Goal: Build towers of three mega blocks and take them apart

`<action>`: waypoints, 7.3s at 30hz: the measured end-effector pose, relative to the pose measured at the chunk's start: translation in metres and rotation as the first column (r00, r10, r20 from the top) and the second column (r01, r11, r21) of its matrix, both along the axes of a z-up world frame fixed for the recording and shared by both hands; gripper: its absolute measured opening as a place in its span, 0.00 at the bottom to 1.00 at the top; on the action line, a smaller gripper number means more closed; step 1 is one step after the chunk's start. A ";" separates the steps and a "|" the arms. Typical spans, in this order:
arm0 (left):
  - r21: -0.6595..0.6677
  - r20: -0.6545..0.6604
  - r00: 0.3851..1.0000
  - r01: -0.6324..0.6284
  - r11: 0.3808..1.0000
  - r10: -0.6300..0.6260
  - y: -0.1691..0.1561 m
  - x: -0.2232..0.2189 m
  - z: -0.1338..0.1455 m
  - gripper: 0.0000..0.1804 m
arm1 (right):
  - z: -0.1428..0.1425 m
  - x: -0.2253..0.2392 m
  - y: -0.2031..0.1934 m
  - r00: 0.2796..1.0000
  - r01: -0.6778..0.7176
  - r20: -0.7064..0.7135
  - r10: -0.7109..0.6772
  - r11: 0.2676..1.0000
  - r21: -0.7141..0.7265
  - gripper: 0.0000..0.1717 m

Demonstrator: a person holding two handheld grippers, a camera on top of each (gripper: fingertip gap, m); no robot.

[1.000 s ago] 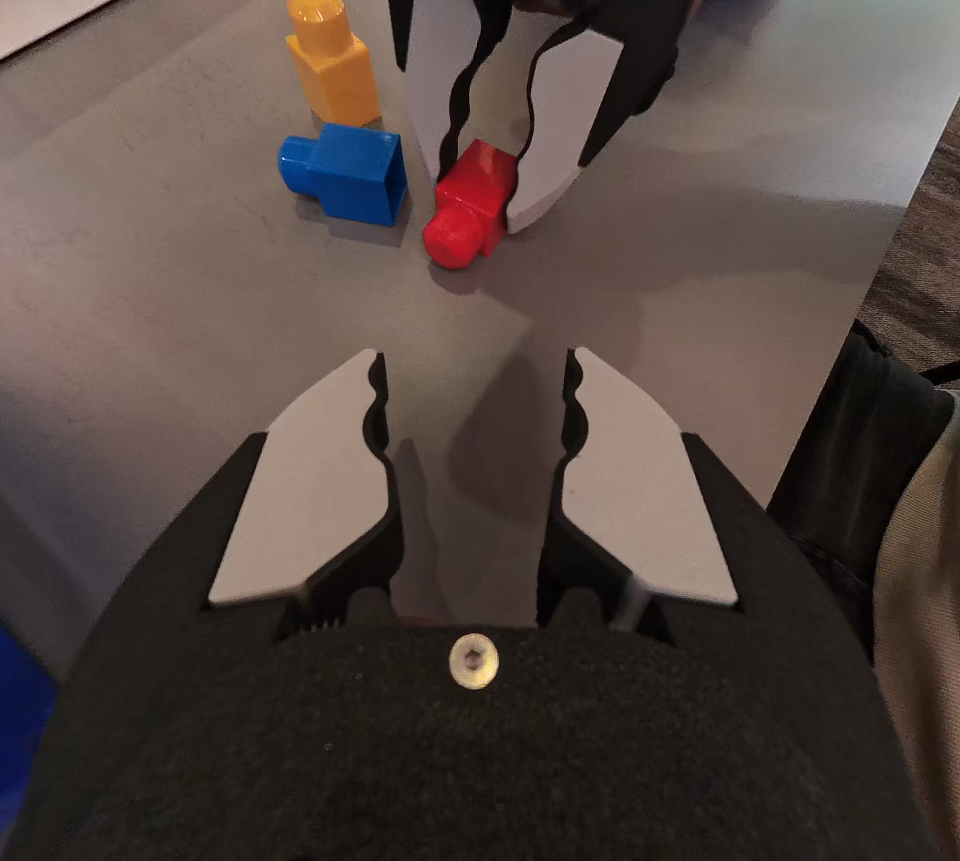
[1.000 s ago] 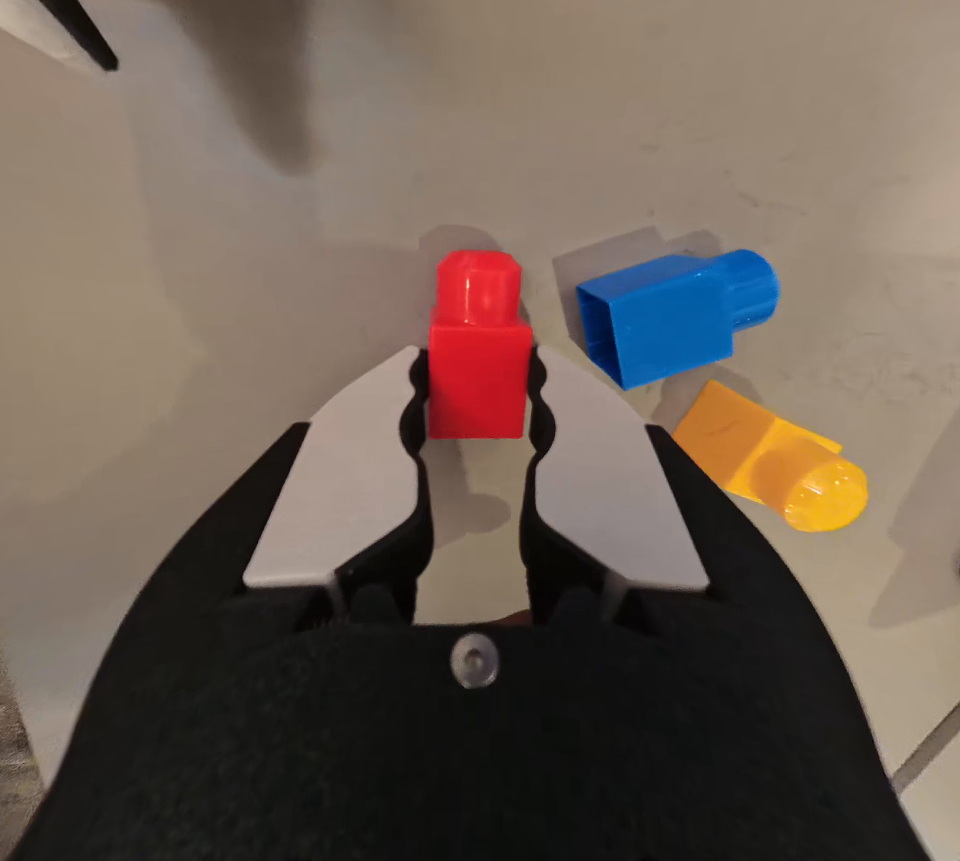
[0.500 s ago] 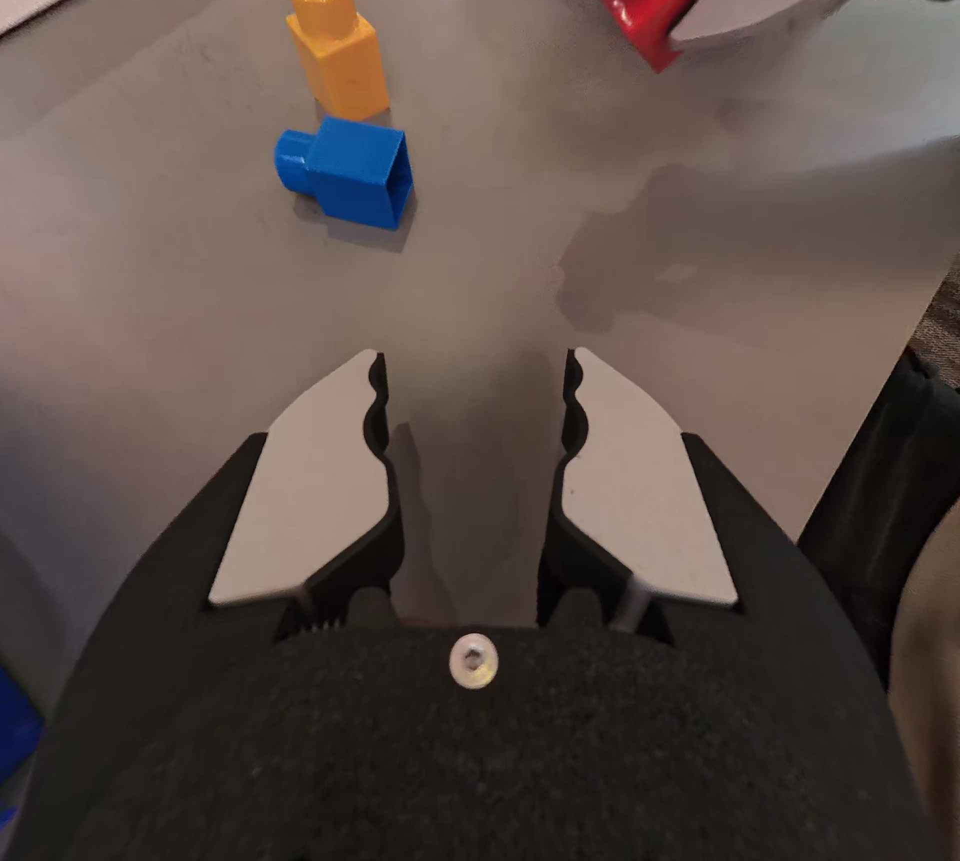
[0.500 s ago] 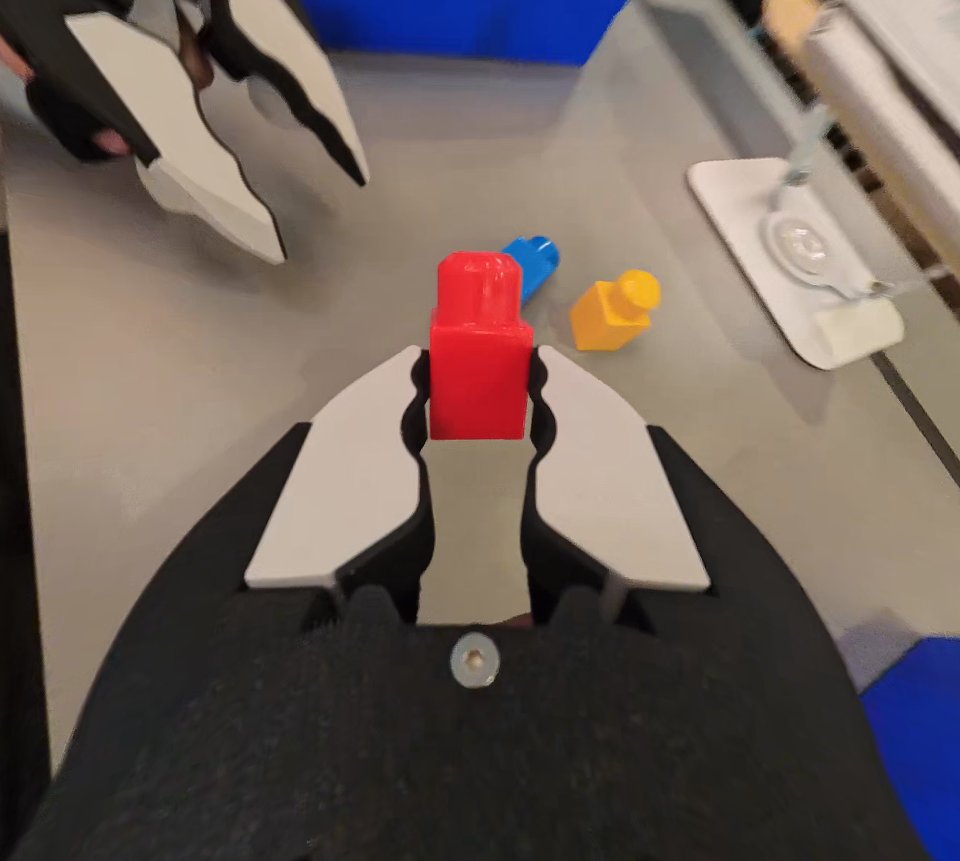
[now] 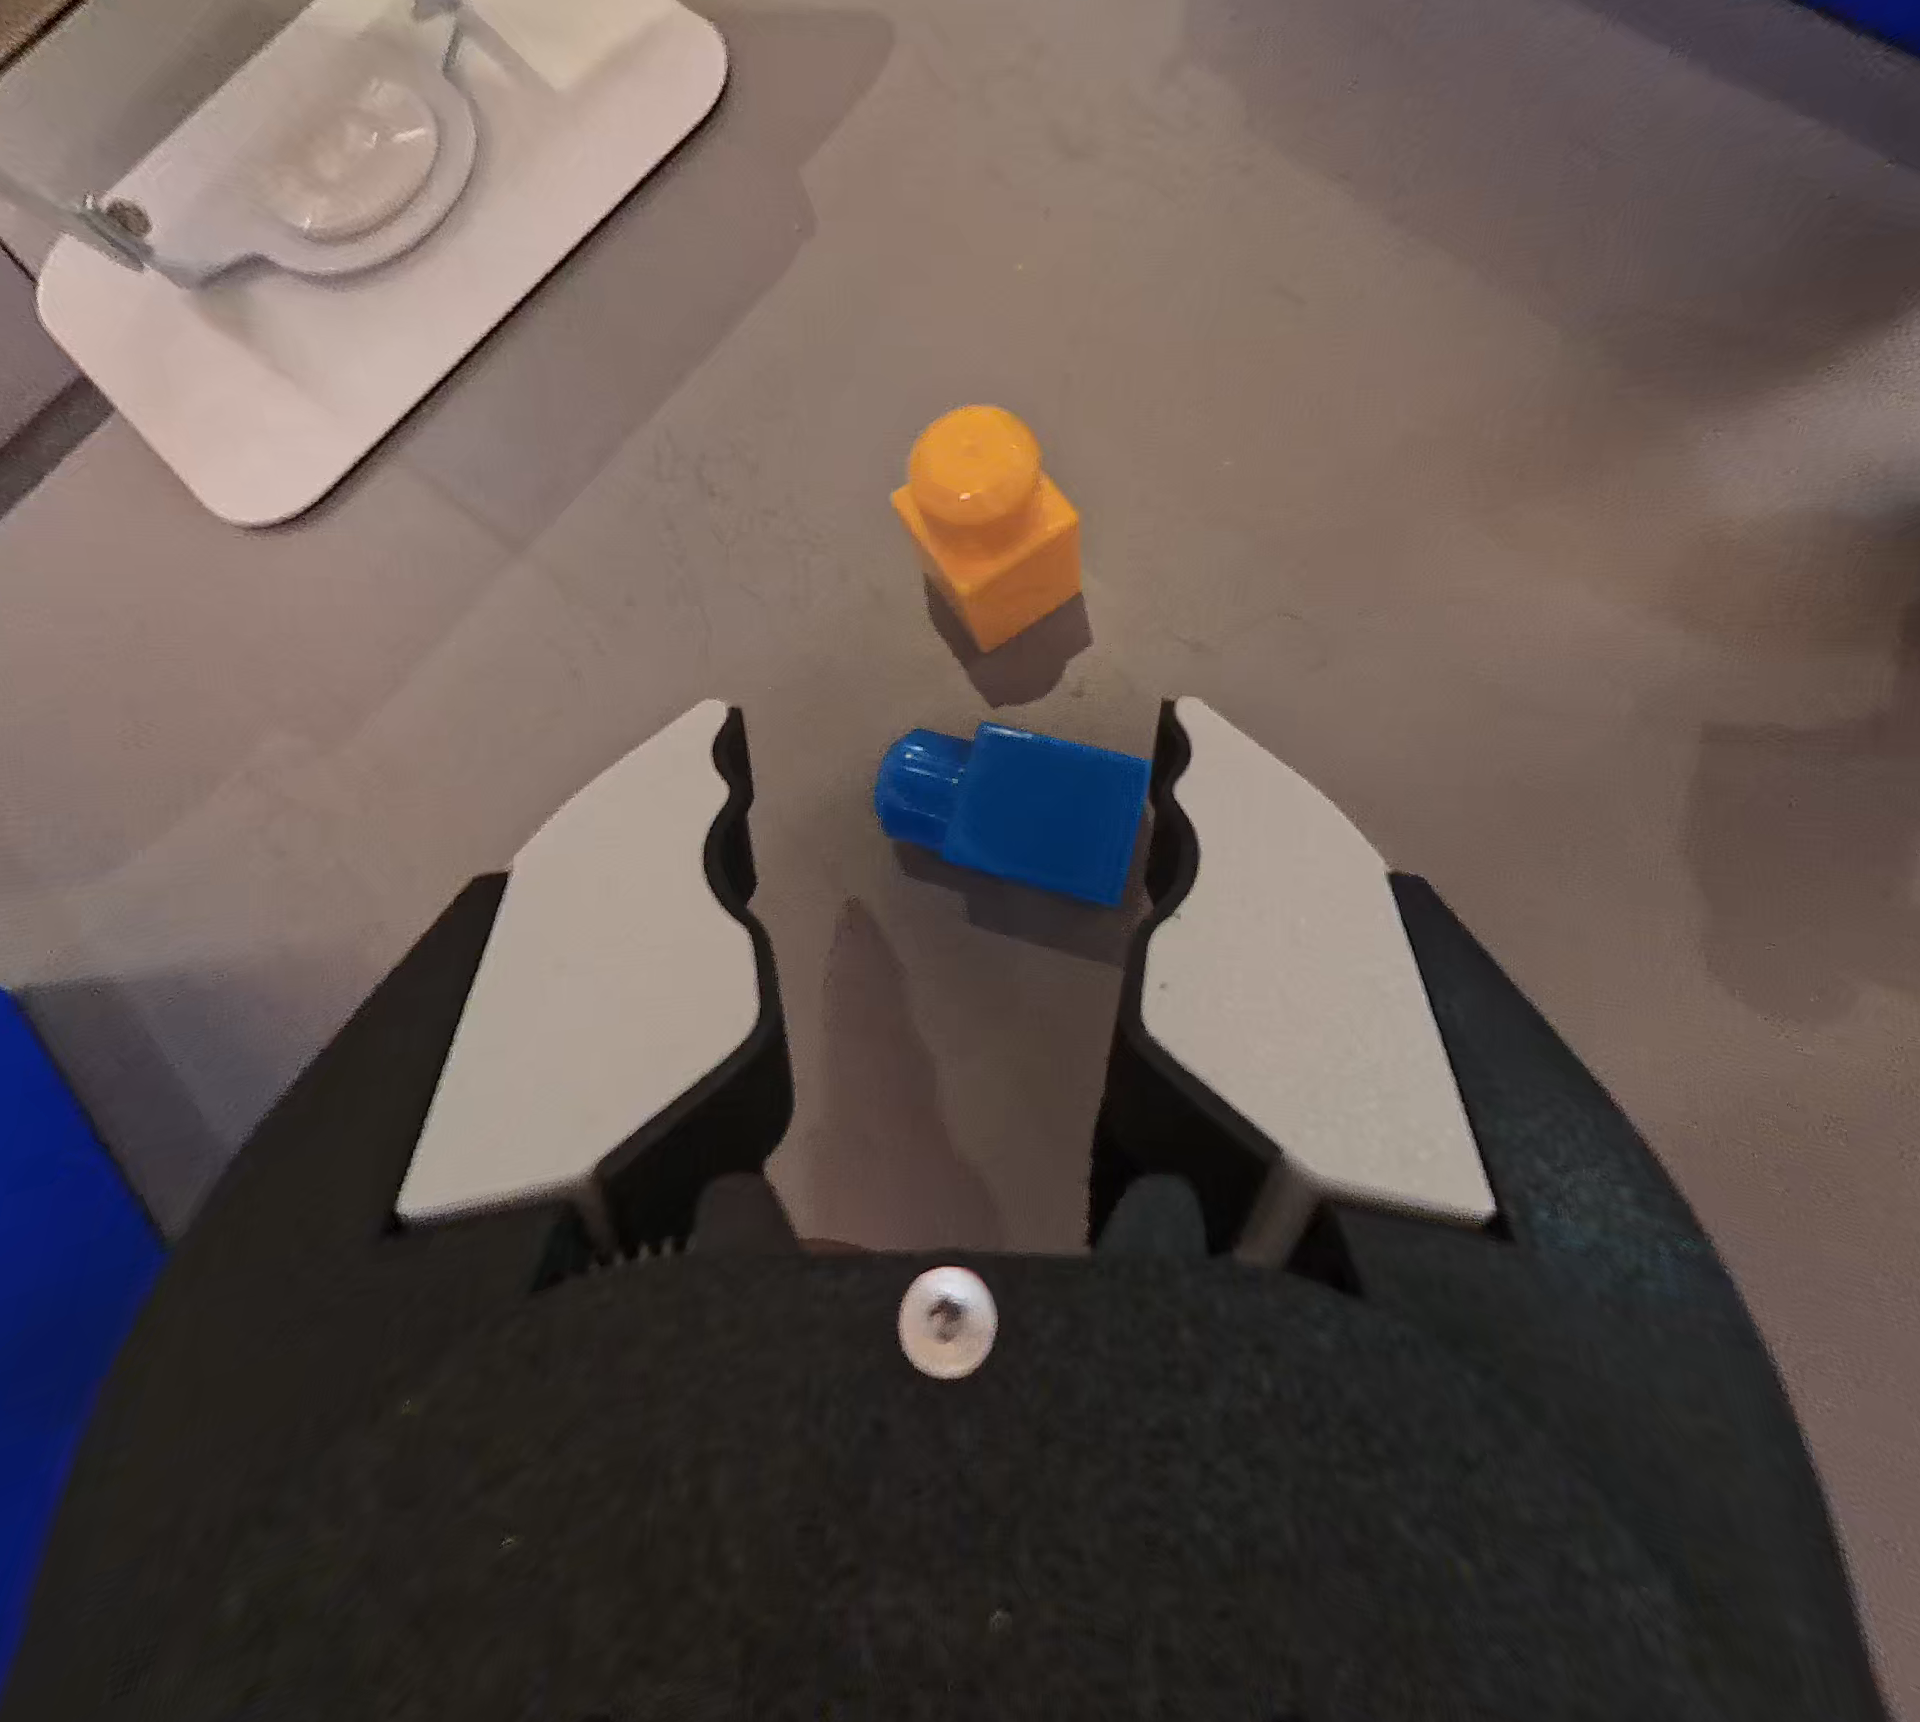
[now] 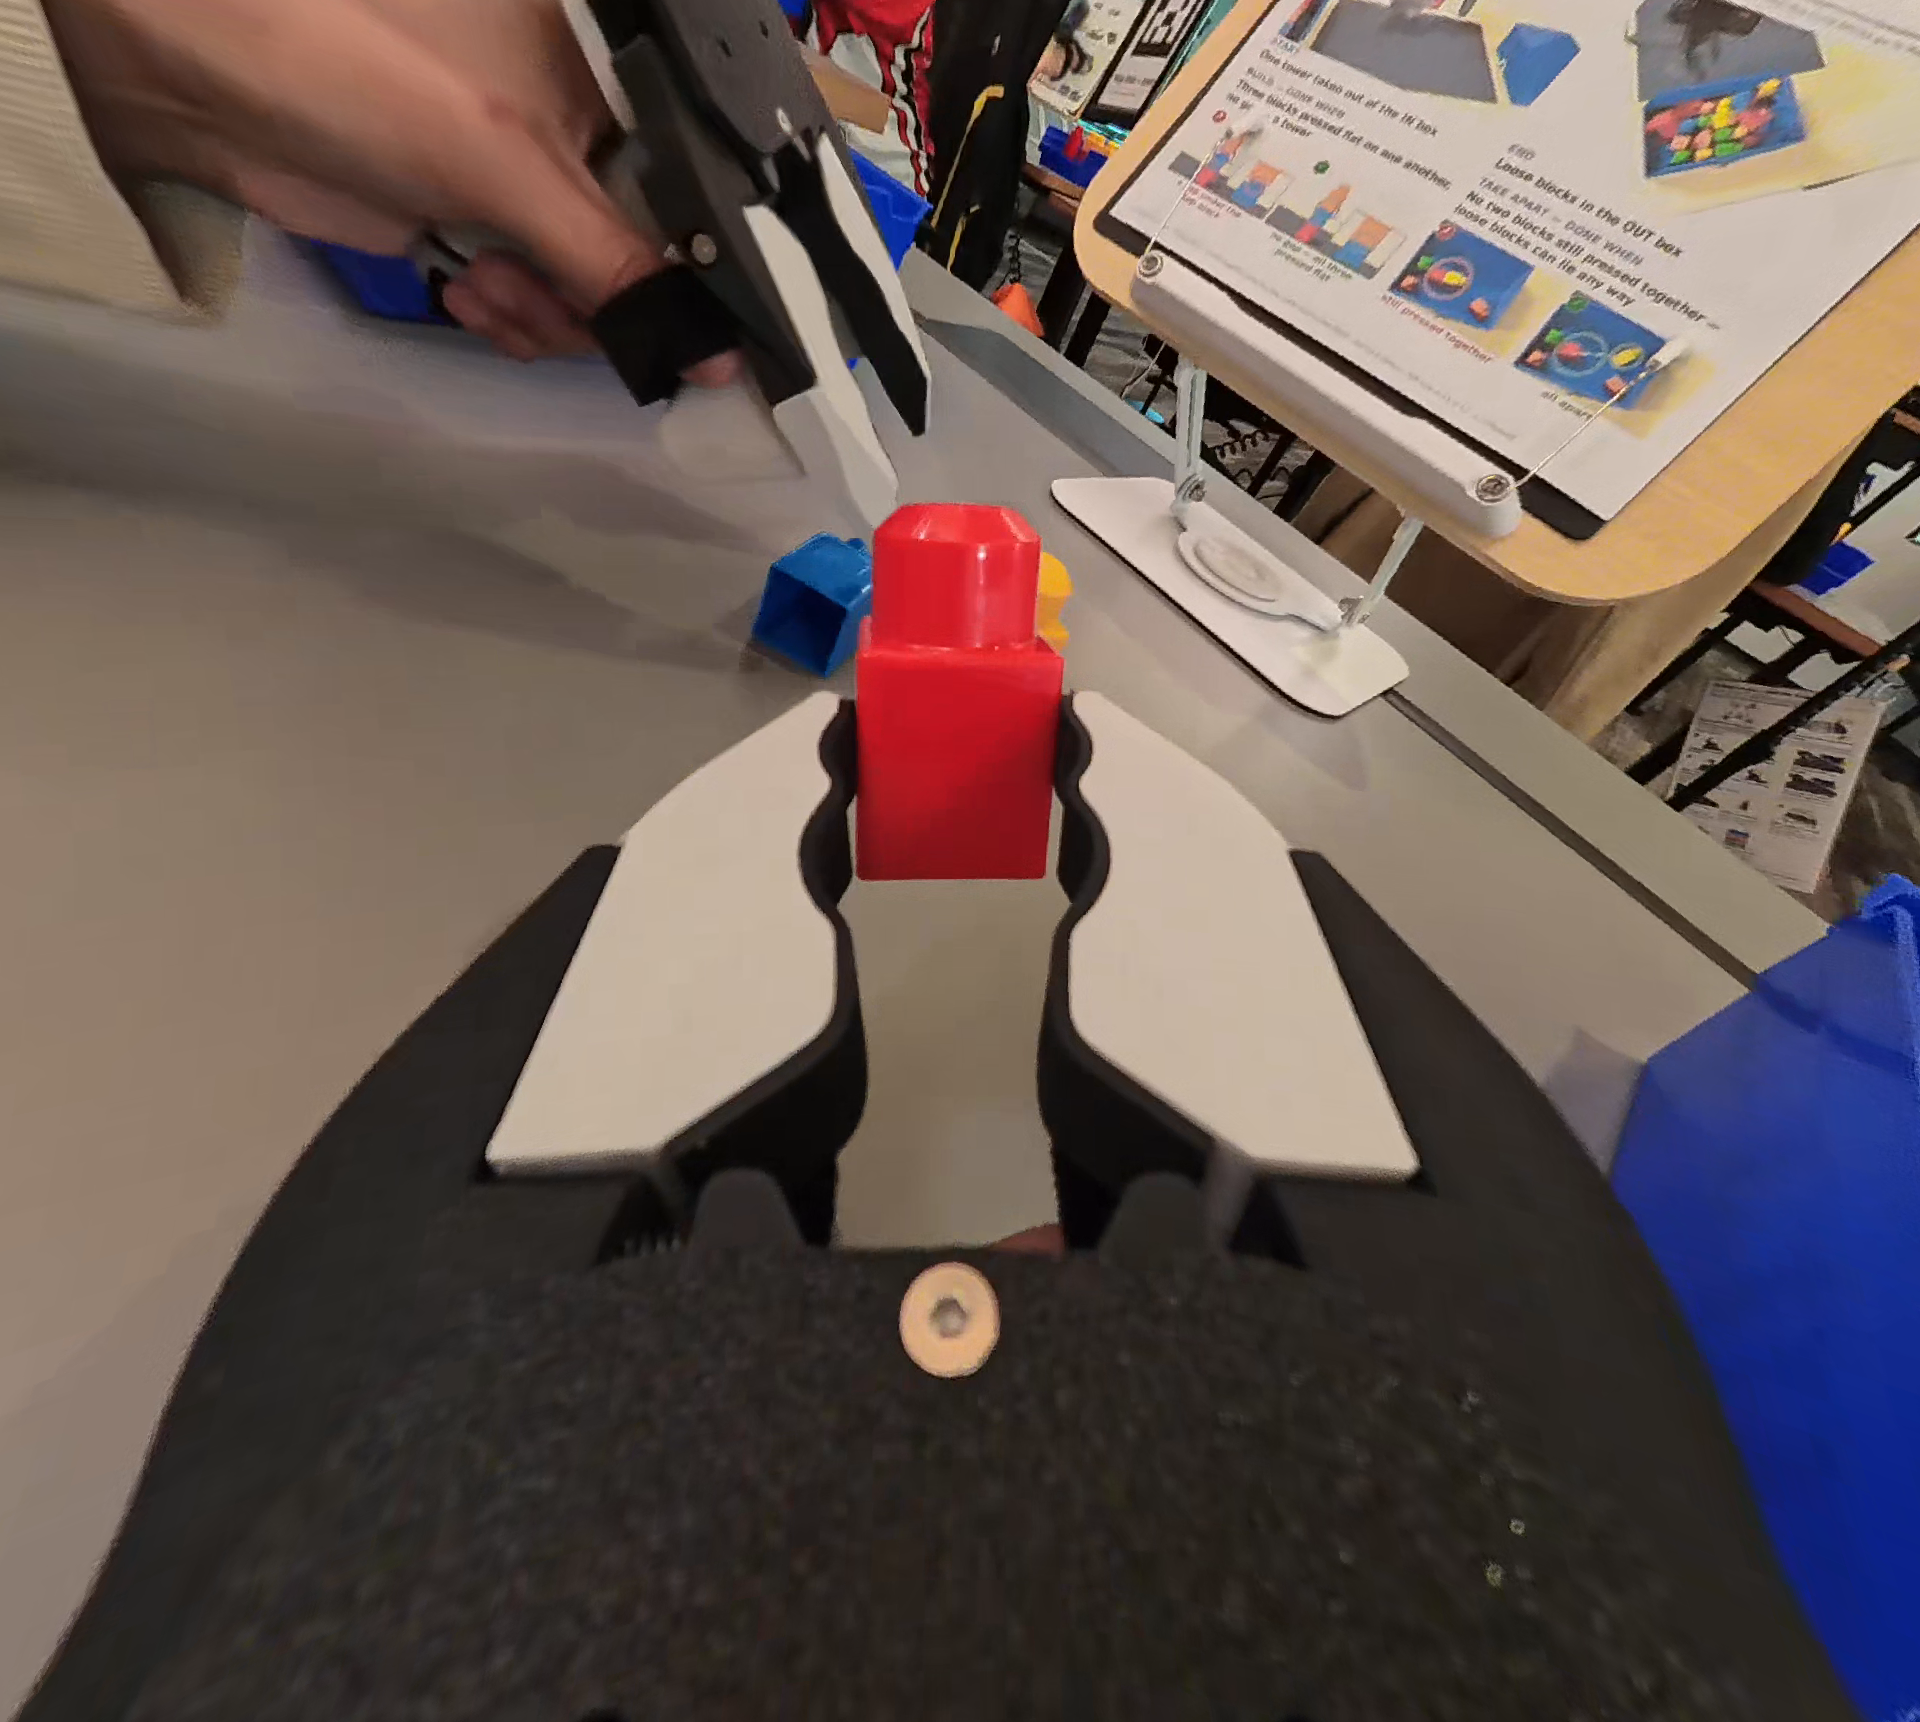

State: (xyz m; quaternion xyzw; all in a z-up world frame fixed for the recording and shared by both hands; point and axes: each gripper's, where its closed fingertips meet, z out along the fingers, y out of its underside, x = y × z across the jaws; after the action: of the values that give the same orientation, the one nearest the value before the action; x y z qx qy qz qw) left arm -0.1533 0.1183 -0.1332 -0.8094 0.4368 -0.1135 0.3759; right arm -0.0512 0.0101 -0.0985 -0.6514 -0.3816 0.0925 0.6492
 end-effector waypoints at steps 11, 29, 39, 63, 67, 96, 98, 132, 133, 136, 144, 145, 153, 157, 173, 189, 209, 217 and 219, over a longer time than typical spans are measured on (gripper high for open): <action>-0.310 0.097 0.857 -0.458 0.833 0.507 -0.006 -0.007 -0.026 0.47 | 0.001 0.009 0.008 0.999 0.023 -0.047 -0.024 0.999 -0.033 0.21; -0.523 -0.229 0.539 -0.770 0.365 0.810 -0.008 -0.002 -0.035 0.35 | 0.001 0.015 0.009 0.997 0.060 -0.049 -0.062 0.998 -0.026 0.21; -0.465 -0.330 0.470 -0.836 0.292 0.819 -0.007 -0.004 -0.056 0.37 | 0.001 0.014 0.007 0.997 0.044 -0.058 -0.045 0.999 -0.030 0.21; -0.333 0.294 0.951 0.005 0.943 0.099 -0.029 0.025 0.029 0.20 | 0.017 0.026 0.006 0.961 -0.023 -0.275 -0.002 0.996 -0.086 0.21; -0.214 0.565 0.813 0.310 0.926 -0.141 -0.072 0.023 0.062 0.20 | 0.033 0.024 -0.004 0.891 -0.162 -0.442 0.105 0.982 -0.094 0.21; 0.155 0.793 0.402 0.594 0.790 -0.457 -0.075 0.025 0.115 0.20 | 0.131 -0.093 0.060 0.521 -0.677 -0.755 0.397 0.732 -0.082 0.21; 0.156 0.797 0.397 0.593 0.790 -0.455 -0.075 0.023 0.115 0.20 | 0.128 -0.095 0.062 0.527 -0.672 -0.756 0.388 0.735 -0.091 0.21; 0.138 0.857 0.335 0.581 0.802 -0.390 -0.067 0.020 0.114 0.20 | 0.104 -0.103 0.058 0.452 -0.677 -0.808 0.379 0.735 -0.034 0.22; 0.138 0.856 0.339 0.576 0.805 -0.389 -0.067 0.020 0.114 0.20 | 0.105 -0.102 0.058 0.456 -0.673 -0.805 0.380 0.739 -0.031 0.21; 0.148 0.851 0.343 0.569 0.809 -0.397 -0.067 0.024 0.114 0.20 | 0.105 -0.098 0.057 0.456 -0.678 -0.798 0.394 0.735 -0.024 0.21; 0.134 0.811 0.426 0.531 0.837 -0.400 -0.064 0.028 0.102 0.24 | 0.106 -0.080 0.064 0.395 -0.677 -0.846 0.358 0.736 -0.004 0.21; 0.132 0.806 0.437 0.525 0.841 -0.399 -0.063 0.029 0.100 0.24 | 0.106 -0.080 0.063 0.397 -0.678 -0.844 0.360 0.735 -0.005 0.21; 0.121 0.801 0.439 0.548 0.828 -0.408 -0.066 0.029 0.097 0.20 | 0.104 -0.083 0.062 0.450 -0.668 -0.812 0.372 0.744 -0.030 0.21; 0.111 0.814 0.419 0.570 0.814 -0.404 -0.067 0.026 0.098 0.20 | 0.101 -0.084 0.059 0.493 -0.672 -0.777 0.392 0.739 -0.053 0.21; 0.096 0.783 0.466 0.565 0.820 -0.412 -0.067 0.027 0.093 0.19 | 0.091 -0.083 0.057 0.537 -0.685 -0.740 0.405 0.721 -0.102 0.21; 0.115 0.775 0.498 0.495 0.861 -0.389 -0.063 0.016 0.096 0.20 | 0.098 -0.082 0.058 0.612 -0.597 -0.706 0.357 0.794 -0.115 0.23; 0.128 0.795 0.566 0.192 0.973 -0.217 -0.119 -0.071 0.085 0.20 | -0.057 -0.062 0.122 0.918 0.377 0.110 -0.380 0.754 -0.538 0.40; 0.213 0.777 0.555 0.212 0.954 -0.297 -0.142 -0.072 0.109 0.20 | -0.074 -0.058 0.137 0.863 0.472 0.174 -0.475 0.634 -0.613 0.40; 0.210 0.787 0.542 0.211 0.955 -0.293 -0.143 -0.072 0.114 0.20 | -0.076 -0.058 0.139 0.831 0.511 0.182 -0.526 0.591 -0.624 0.40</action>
State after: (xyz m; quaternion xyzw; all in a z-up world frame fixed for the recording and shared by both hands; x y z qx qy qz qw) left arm -0.2253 -0.0245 -0.0195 -0.5782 0.3330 -0.5032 0.5491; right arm -0.1093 0.1492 -0.1744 -0.9157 -0.1116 0.0331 0.3845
